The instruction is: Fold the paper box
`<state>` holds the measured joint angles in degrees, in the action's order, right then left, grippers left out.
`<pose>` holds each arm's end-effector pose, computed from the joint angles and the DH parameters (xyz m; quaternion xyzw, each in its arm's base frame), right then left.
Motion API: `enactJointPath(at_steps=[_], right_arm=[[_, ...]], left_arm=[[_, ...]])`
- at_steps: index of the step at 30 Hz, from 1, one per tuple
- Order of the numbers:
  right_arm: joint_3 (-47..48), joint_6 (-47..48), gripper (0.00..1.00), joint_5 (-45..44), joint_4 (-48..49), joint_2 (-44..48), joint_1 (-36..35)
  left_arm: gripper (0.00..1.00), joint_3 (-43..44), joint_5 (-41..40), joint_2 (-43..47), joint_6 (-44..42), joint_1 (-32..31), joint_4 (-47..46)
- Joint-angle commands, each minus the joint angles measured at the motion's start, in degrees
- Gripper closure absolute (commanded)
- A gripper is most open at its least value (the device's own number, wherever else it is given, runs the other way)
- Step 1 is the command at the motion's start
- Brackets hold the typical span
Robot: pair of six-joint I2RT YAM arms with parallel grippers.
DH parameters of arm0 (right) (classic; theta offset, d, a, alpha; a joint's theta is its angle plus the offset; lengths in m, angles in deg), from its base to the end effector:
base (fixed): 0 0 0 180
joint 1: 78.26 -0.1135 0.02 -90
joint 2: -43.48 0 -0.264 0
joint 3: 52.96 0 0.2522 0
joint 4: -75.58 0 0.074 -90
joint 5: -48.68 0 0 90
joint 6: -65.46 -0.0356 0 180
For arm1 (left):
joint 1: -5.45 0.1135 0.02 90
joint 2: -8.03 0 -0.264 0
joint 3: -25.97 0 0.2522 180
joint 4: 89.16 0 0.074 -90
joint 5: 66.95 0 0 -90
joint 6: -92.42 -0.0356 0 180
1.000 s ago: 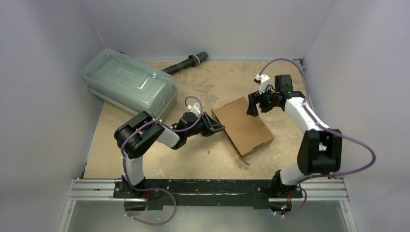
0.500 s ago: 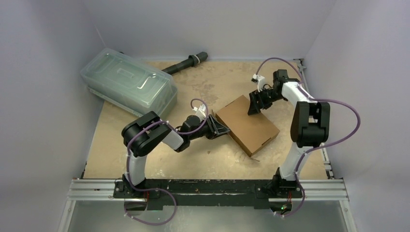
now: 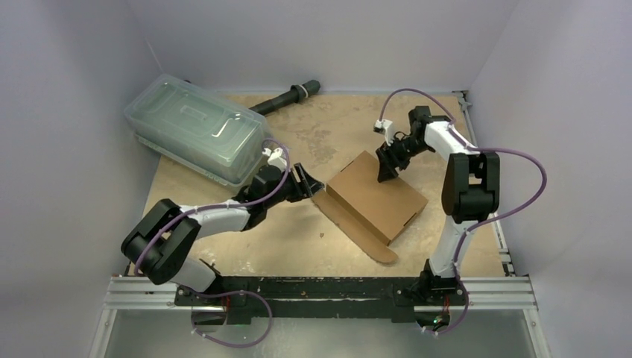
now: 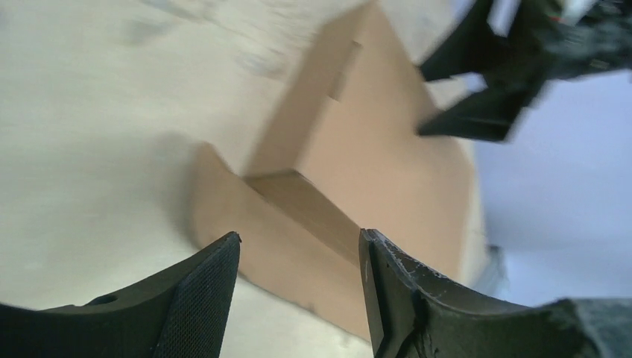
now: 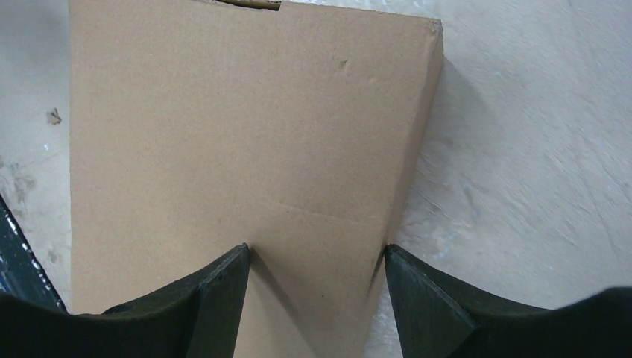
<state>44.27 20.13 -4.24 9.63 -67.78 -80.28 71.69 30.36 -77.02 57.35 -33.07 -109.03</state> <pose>0.3772 0.0348 0.1976 -0.3998 0.8562 0.2650 0.1923 0.2283 -0.1875 0.1803 -0.0798 0.8117 -0.4552 0.3571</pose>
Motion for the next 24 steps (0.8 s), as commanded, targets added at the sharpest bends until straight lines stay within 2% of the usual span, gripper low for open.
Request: enactJointPath(at_steps=[1,5,10,14,22,24], right_arm=[[1.9,3.6,0.32,-0.6,-1.4,-0.4,-1.4],[3.4,3.8,0.31,-0.7,-1.8,-1.5,-1.6],[4.9,3.9,0.31,-0.5,-2.6,-2.2,-2.1],[4.7,3.9,0.31,-0.1,-2.7,-2.2,-2.2],[3.8,4.3,0.31,0.4,-2.8,-1.8,-2.2],[4.0,4.4,0.31,0.7,-3.0,-2.0,-2.2]], left_arm=[[0.41,5.5,-9.7,1.0,-14.9,1.9,20.8],[0.41,6.6,-13.4,1.1,-19.7,2.0,24.1],[0.45,-2.1,-7.8,1.9,-28.5,2.0,8.5],[0.45,-6.9,-3.4,-0.5,-30.1,2.1,-4.6],[0.47,-5.6,-0.8,-6.6,-31.1,2.1,-14.5],[0.54,-4.7,0.2,-8.3,-31.0,2.2,-15.3]])
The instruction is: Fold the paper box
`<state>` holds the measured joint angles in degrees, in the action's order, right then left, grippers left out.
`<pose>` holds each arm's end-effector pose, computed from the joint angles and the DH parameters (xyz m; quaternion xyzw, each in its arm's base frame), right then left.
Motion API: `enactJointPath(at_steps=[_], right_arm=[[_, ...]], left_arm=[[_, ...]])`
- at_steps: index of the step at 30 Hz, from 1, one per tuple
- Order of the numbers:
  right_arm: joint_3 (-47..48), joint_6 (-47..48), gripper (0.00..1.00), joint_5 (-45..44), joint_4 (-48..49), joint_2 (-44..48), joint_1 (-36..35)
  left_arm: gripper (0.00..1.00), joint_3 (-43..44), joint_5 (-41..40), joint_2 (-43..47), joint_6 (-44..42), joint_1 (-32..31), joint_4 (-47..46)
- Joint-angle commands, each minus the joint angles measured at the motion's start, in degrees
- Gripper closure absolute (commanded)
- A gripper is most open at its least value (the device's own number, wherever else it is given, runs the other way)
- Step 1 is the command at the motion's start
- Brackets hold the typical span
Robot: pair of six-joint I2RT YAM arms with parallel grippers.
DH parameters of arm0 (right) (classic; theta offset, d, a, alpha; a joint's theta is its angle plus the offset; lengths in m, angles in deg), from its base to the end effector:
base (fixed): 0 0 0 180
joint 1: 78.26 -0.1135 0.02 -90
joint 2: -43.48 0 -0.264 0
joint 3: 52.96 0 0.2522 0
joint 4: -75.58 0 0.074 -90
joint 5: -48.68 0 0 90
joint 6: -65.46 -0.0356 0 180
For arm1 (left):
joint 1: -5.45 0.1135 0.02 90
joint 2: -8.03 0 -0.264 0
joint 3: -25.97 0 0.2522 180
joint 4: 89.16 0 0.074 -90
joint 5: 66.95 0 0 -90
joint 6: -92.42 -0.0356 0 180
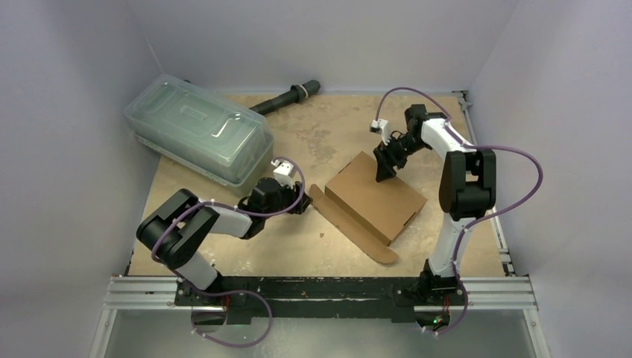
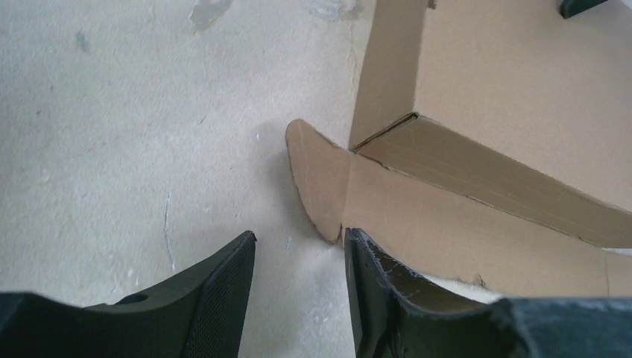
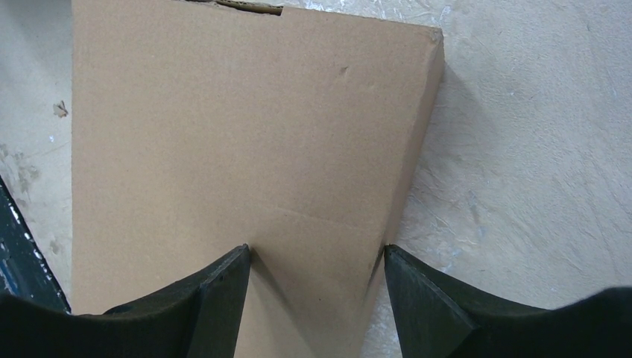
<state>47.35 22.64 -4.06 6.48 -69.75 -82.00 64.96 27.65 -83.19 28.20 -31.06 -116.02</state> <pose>0.3819 0.0466 0.1984 -0.4264 0.8439 0.2717 0.1792 0.2226 -0.1683 0.1312 0.1003 0.8387 -0.3053 0.4396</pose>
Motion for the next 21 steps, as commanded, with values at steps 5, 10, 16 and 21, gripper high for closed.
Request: enactJointPath(at_steps=[5,10,16,21], right_arm=[[1.7,2.3,0.31,1.0,-0.5,-0.5,-0.7],[1.7,2.6,0.31,0.9,-0.8,-0.7,-1.2],[1.5,2.7,0.31,0.8,-0.9,-0.7,-1.6],[1.4,2.6,0.32,0.7,-0.8,-0.7,-2.0]], left_arm=[[0.68,3.7,6.6,-6.5,-0.9,0.4,-11.4],[0.78,3.4,8.1,-9.2,-0.9,0.5,-14.7],[0.85,0.8,7.3,-11.1,-1.3,0.4,-21.2],[0.88,-0.5,5.4,-10.3,-3.0,-0.4,-23.9]])
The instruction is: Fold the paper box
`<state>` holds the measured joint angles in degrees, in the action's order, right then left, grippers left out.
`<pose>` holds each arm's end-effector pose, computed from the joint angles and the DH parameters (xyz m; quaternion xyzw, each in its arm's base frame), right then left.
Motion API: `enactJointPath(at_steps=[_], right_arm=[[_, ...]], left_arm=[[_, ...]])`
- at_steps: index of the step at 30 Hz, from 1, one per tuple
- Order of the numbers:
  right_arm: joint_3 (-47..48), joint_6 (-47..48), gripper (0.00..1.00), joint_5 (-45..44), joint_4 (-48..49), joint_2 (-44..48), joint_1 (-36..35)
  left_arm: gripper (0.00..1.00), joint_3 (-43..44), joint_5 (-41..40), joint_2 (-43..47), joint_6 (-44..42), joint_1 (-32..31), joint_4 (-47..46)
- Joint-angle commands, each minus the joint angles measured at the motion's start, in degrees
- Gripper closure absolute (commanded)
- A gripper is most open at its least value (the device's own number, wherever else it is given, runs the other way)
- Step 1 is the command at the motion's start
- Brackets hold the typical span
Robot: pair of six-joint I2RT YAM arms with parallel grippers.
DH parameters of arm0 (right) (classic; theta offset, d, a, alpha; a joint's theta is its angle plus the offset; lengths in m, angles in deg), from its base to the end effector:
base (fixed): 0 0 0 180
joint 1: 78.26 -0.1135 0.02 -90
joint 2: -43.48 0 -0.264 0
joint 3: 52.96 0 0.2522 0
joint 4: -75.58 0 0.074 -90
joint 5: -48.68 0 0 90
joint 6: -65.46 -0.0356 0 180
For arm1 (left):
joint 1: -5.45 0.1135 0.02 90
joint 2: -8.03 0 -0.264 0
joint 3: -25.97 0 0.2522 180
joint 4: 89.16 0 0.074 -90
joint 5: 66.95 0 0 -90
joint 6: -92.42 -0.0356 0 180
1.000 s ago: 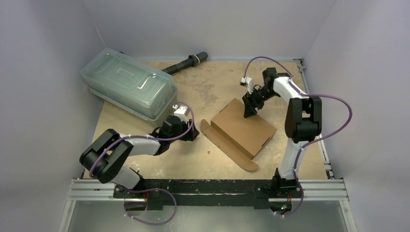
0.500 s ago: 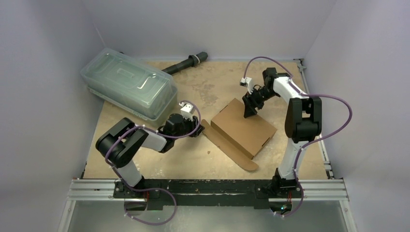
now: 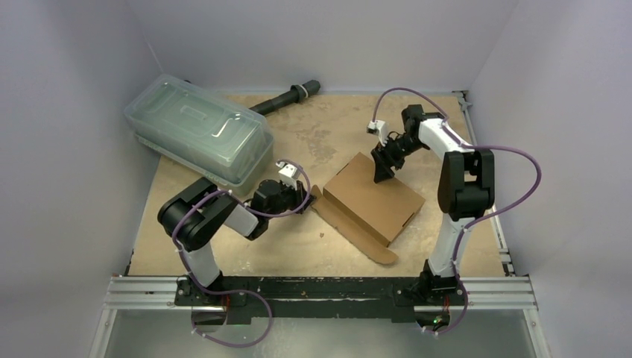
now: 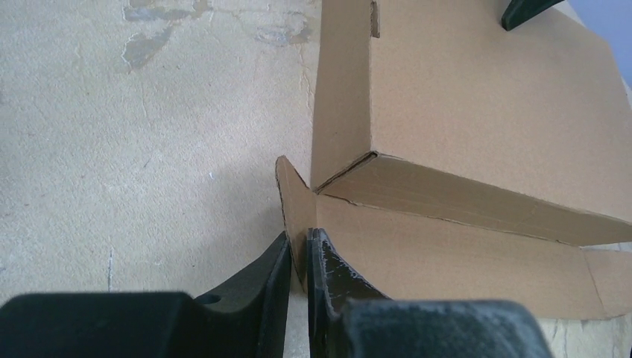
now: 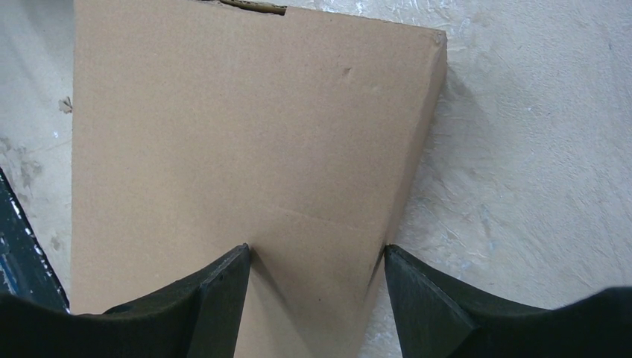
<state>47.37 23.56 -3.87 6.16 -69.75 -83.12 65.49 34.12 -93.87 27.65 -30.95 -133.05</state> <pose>0.3804 0.0541 0.1984 -0.4406 0.8362 0.2744 0.1770 0.2331 -0.1804 0.1138 0.1347 0.7984 -0.3652 0.4594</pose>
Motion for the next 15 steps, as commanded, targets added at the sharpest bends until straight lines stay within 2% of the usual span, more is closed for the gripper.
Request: enactJointPath(at_steps=[1,6,15], right_arm=[[1.5,1.6,0.32,0.4,-0.5,-0.7,-0.9],[1.9,0.8,0.32,0.4,-0.1,-0.9,-0.9],[2.3,-0.6,0.32,0.1,0.3,-1.4,-1.1]], left_arm=[[0.90,-1.1,-1.3,0.6,-3.3,-0.9,-6.7],[1.00,-1.9,-3.9,3.1,-7.8,-4.2,-4.5],[1.00,-2.5,-9.3,5.0,-11.7,-7.9,-0.9]])
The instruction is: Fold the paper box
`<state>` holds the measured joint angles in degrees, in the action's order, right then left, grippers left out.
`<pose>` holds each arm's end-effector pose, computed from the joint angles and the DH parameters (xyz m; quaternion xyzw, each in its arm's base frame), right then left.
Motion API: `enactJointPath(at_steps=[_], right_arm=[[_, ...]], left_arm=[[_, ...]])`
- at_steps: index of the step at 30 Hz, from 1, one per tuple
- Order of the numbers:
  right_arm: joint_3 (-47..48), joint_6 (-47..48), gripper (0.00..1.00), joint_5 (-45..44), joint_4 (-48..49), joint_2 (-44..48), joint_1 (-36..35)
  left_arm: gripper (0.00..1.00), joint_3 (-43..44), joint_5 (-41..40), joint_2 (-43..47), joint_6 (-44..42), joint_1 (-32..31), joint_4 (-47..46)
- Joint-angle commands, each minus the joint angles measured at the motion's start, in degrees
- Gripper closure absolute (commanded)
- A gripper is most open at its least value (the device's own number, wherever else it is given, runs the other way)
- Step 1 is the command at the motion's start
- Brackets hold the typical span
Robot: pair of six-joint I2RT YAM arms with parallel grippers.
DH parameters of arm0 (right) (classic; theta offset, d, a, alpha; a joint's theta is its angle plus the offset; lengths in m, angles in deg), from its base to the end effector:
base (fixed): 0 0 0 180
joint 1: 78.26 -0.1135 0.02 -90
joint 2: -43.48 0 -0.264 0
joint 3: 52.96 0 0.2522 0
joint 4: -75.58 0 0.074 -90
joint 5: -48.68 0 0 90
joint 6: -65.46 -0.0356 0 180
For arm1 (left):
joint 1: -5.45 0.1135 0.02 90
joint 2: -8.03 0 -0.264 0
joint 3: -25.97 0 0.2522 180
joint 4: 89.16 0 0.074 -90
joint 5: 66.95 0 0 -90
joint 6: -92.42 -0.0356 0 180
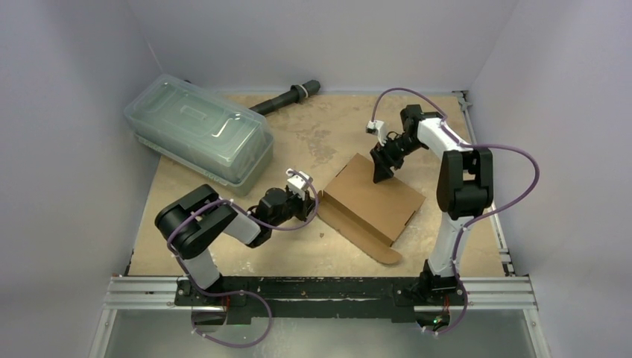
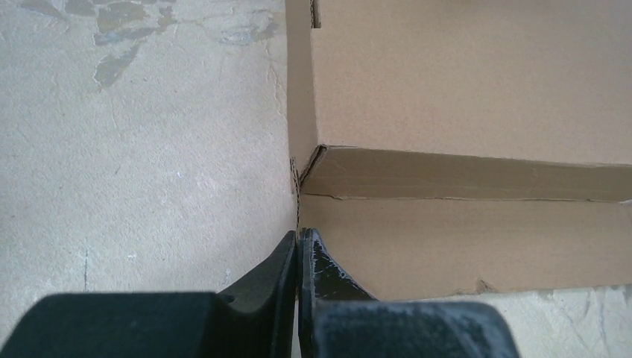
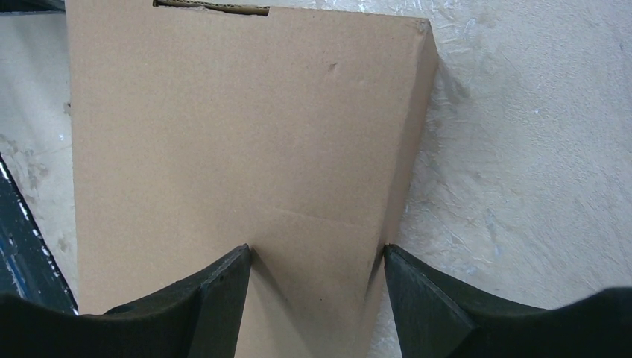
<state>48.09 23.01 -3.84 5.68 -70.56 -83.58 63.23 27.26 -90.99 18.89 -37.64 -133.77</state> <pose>0.3823 0.0574 0.1964 -0.4386 0.8375 0.2780 0.1703 0.2066 -0.1968 0.1198 0.2063 0.7775 -0.3204 0.5003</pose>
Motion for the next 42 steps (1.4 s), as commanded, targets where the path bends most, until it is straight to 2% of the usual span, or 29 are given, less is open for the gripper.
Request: enactJointPath(at_steps=[1,9,26,42], right_arm=[[1.5,-0.2,0.32,-0.1,1.0,-0.7,-0.6],[1.8,-5.2,0.32,-1.4,3.7,-1.5,-0.7],[1.6,-8.7,0.36,-5.1,4.7,-2.9,-0.7],[1.8,-8.9,0.37,-5.1,4.4,-3.2,-0.9]], left_arm=[[1.00,0.0,-3.0,2.3,-3.5,-1.6,0.6],[1.00,-0.4,-7.7,4.0,-7.5,-4.0,3.4],[1.00,-4.7,-9.2,4.0,-11.2,-5.2,-2.4],[1.00,1.1,-11.0,5.4,-16.1,-7.3,8.8]])
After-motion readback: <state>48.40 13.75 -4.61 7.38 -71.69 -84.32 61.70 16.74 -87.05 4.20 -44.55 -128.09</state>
